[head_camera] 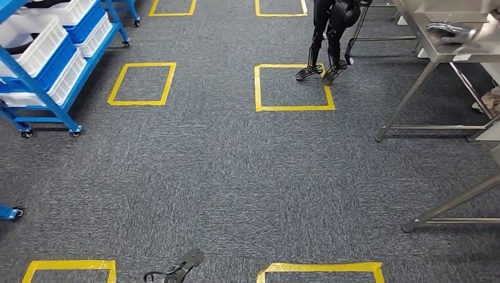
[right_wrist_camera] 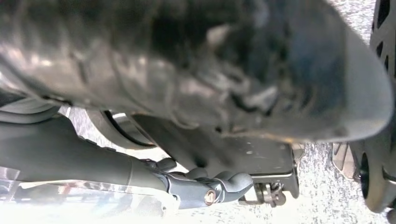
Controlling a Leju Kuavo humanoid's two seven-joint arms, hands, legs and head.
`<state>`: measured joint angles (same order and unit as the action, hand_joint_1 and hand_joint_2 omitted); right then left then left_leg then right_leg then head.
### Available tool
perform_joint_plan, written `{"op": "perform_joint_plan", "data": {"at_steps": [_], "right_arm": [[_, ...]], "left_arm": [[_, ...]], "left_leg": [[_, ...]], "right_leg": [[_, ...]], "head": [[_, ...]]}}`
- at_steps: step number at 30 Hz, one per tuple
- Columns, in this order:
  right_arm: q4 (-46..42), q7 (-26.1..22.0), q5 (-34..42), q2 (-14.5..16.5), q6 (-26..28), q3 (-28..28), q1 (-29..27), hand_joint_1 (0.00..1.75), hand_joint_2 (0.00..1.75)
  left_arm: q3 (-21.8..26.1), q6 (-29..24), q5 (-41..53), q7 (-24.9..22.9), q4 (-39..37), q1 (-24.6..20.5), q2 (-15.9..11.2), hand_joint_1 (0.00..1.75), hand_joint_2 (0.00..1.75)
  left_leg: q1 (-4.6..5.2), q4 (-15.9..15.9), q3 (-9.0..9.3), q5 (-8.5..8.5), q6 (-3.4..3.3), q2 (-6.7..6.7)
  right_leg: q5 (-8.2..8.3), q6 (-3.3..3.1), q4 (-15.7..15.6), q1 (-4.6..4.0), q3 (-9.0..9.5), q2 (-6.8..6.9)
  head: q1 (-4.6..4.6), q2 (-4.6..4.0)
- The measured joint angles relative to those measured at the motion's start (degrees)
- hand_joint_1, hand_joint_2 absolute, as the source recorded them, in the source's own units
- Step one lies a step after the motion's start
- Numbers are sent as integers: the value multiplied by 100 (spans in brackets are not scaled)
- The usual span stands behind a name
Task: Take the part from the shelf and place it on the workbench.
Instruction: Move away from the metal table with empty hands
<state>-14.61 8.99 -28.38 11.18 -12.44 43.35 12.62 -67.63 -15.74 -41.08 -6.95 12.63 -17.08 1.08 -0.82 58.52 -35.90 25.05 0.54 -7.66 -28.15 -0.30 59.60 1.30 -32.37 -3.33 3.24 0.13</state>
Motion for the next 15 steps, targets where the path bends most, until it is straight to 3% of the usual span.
{"op": "perform_joint_plan", "data": {"at_steps": [2,4,6,7,9,11,13,15], "right_arm": [[-2,-37,-30,-21,-17,75,6,0,0],[-3,-37,-131,-49,-81,187,2,0,0],[-3,-18,-238,-90,-146,331,-3,0,0],[-3,-8,-260,-110,-161,403,0,0,0],[-7,3,-232,-144,-165,513,12,0,0],[-13,4,-147,-171,-162,565,29,0,0],[-19,2,-29,-201,-162,602,48,0,0],[-28,1,92,-231,-162,635,72,0,0]], "left_arm": [[36,-16,-37,34,-3,23,-24,0,0],[64,-26,-51,69,-3,26,-24,0,0],[97,-36,-60,98,-3,37,-23,0,0],[116,-45,-66,111,-4,51,-23,0,0],[142,-73,-75,136,-4,78,-24,0,0],[156,-93,-79,162,-3,79,-25,0,0],[167,-96,-78,180,-3,80,-25,0,0],[174,-95,-81,188,-3,106,-23,0,0]], "left_leg": [[13,284,-145,158,50,252],[15,963,-490,468,86,576],[3,1499,-777,621,104,689],[0,1500,-783,560,103,714],[5,932,-481,224,75,795],[51,237,-103,3,11,988],[103,-9,26,-6,-58,1058],[99,-35,43,-11,-119,944]], "right_leg": [[23,-69,-53,20,53,152],[16,-110,-66,-2,69,318],[-4,-126,-64,-22,72,485],[-16,-126,-63,-26,79,562],[-48,-108,-64,-31,114,695],[-92,-62,-64,-55,157,803],[-125,-1,-77,-79,192,887],[-157,70,-93,-78,235,922]], "head": [[49,0],[97,0],[99,0],[100,0],[102,0],[99,0],[89,0],[84,0]]}}
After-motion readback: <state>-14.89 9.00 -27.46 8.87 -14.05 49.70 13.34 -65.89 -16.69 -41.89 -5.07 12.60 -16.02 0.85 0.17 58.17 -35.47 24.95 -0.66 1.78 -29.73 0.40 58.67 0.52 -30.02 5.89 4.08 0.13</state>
